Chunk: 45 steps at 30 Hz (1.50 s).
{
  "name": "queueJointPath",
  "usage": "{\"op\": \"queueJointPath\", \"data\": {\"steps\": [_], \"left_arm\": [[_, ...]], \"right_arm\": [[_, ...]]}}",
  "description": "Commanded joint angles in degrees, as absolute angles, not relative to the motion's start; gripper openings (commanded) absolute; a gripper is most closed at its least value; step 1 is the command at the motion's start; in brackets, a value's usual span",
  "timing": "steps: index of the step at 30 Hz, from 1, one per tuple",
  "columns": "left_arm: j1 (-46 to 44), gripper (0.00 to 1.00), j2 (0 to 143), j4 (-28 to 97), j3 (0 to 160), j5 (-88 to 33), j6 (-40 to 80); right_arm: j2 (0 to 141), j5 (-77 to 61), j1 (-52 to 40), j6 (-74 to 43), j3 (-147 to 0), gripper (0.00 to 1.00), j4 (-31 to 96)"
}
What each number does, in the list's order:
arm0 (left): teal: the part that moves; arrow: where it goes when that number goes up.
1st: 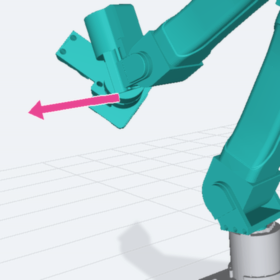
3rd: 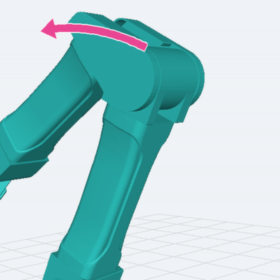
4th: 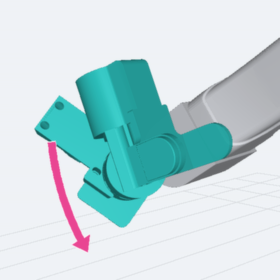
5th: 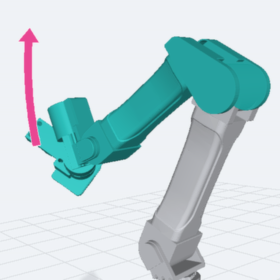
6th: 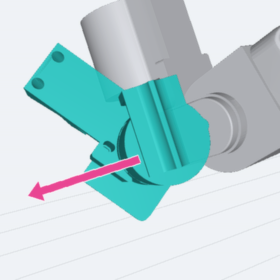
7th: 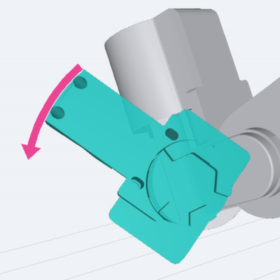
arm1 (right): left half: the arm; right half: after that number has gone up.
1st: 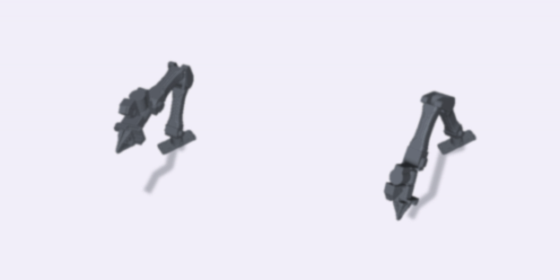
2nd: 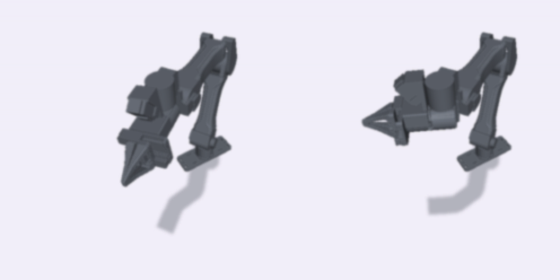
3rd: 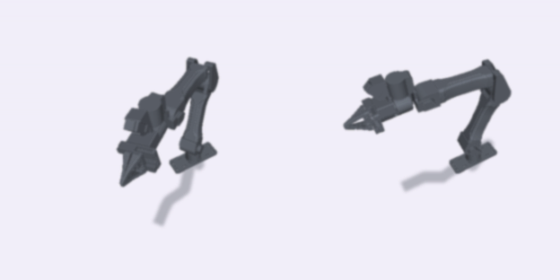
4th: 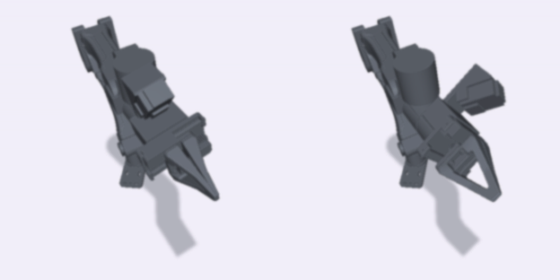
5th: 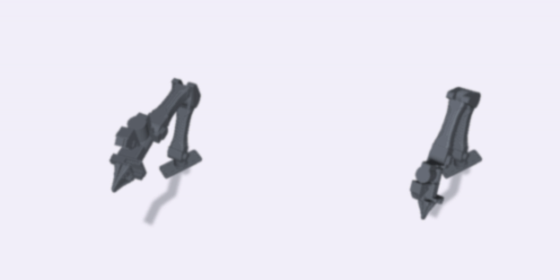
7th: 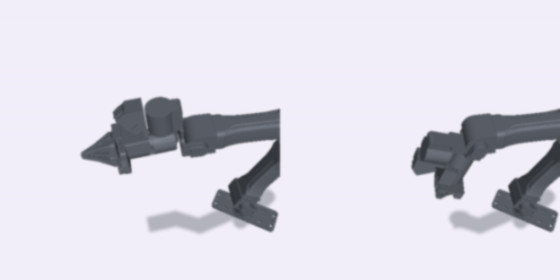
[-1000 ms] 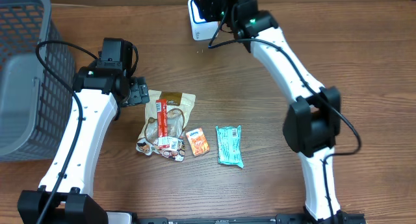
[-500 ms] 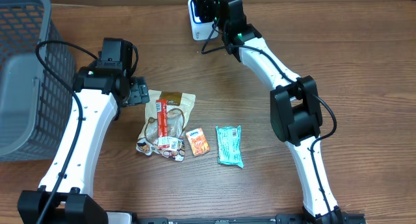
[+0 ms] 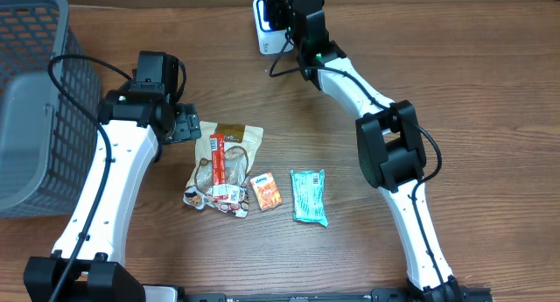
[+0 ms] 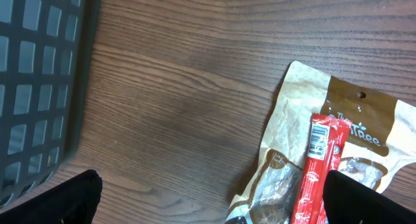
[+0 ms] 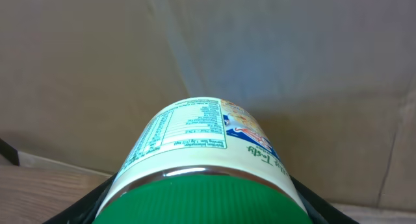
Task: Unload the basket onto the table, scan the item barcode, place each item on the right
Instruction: 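Hold the bottle label in front of the scanner with the right gripper, then carry the bottle to the right table edge and set it down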
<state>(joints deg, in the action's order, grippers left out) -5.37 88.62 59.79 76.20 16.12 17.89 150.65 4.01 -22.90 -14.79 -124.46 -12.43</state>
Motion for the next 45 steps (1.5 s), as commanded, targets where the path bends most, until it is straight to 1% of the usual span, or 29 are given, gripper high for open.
{"op": "queueJointPath", "data": {"steps": [1,8,16,20,24,28,32,35,40,45], "left_arm": [[-5.3,1.00,88.8,59.7,76.2,16.7,17.8],[-5.3,1.00,88.8,59.7,76.2,16.7,17.8],[-5.3,1.00,88.8,59.7,76.2,16.7,17.8],[-5.3,1.00,88.8,59.7,76.2,16.7,17.8],[-5.3,1.00,88.8,59.7,76.2,16.7,17.8],[-5.3,1.00,88.8,59.7,76.2,16.7,17.8],[-5.3,1.00,88.8,59.7,76.2,16.7,17.8],[-5.3,1.00,88.8,59.7,76.2,16.7,17.8],[-5.4,1.00,88.8,59.7,76.2,16.6,17.8],[-5.5,1.00,88.8,59.7,76.2,16.6,17.8]], "right_arm": [[151.4,5.1,-22.9,-14.6,-125.1,0.04,-13.7],[152.5,5.1,-23.1,-14.6,-125.1,0.04,-13.4],[153.4,5.1,-23.6,-14.6,-125.1,0.04,-9.8],[152.8,5.1,-23.6,-14.6,-125.3,0.04,-10.5],[149.8,5.1,-23.4,-14.6,-125.4,0.04,-10.8],[143.8,5.1,-23.2,-14.6,-125.4,0.04,-9.0],[135.6,5.1,-22.6,-14.6,-125.4,0.04,-0.5],[129.7,5.1,-21.5,-14.9,-125.4,0.04,9.9],[121.3,5.1,-17.6,-15.0,-125.4,0.04,31.1],[118.9,5.1,-10.7,-15.1,-125.4,0.04,53.3]]}}
